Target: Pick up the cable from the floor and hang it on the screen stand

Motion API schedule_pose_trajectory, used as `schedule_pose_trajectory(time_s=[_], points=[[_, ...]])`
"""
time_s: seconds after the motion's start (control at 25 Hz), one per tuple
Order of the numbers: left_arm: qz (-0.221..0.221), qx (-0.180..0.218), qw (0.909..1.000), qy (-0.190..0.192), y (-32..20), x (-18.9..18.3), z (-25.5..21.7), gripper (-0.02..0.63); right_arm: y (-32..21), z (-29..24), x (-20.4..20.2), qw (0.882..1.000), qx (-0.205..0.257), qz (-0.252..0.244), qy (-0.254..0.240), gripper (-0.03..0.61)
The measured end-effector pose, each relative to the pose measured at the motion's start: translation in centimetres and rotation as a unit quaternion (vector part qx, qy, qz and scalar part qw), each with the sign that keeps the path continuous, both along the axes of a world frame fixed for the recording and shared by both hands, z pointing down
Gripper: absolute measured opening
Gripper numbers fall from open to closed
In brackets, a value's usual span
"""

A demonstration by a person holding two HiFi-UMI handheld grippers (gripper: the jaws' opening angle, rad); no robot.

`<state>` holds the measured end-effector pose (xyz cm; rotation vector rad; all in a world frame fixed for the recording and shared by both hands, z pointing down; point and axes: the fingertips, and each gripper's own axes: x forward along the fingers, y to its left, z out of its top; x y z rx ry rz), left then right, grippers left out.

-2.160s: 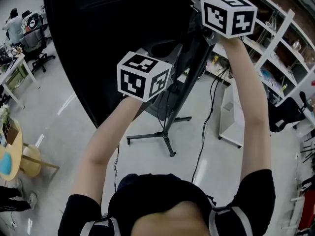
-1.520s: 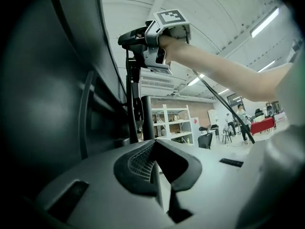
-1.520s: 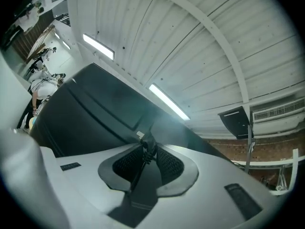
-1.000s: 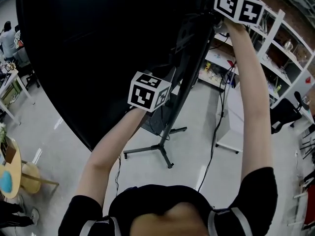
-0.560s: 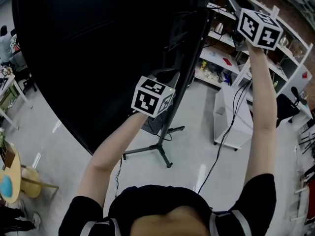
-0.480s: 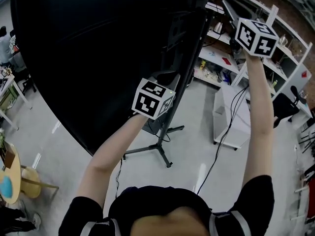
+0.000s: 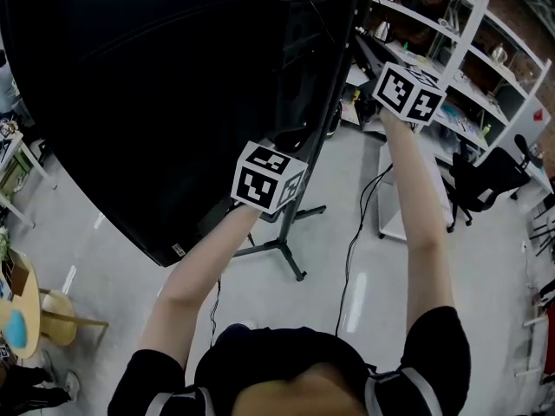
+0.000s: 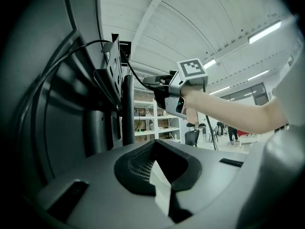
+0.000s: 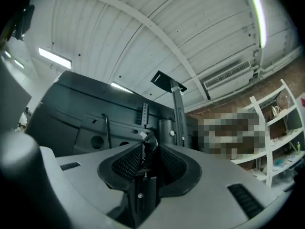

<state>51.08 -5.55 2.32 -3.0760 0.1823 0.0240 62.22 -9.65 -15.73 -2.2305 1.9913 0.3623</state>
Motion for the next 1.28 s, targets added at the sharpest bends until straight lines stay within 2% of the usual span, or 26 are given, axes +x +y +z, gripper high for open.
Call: schedule_pose_trajectory(time_s=[0.32, 0.64, 1.04, 1.28], points=[[0.002, -0.017, 0.9998, -0.004, 0.7, 0.4, 1.8, 0.006, -0.6, 3.1, -0.5, 1.000, -0.021, -0.010, -0.019, 0.179], [0.016, -0.010, 0.9998, -0.006, 2.1, 0.8, 2.3, 0.006, 0.2, 5.4, -0.2, 0.999, -0.048, 0.001, -0.019, 0.193], [0.018, -0.013, 0.9997, -0.011, 2.4, -0.3, 3.2, 0.006, 0.7, 6.2, -0.9, 0.999, -0.036, 0.002, -0.035, 0.199], [0.019, -0.009, 0.9997, -0.013, 2.9, -1.1, 3.6, 0.006, 1.4, 6.7, -2.9, 0.999, -0.028, -0.022, -0.003, 0.239]])
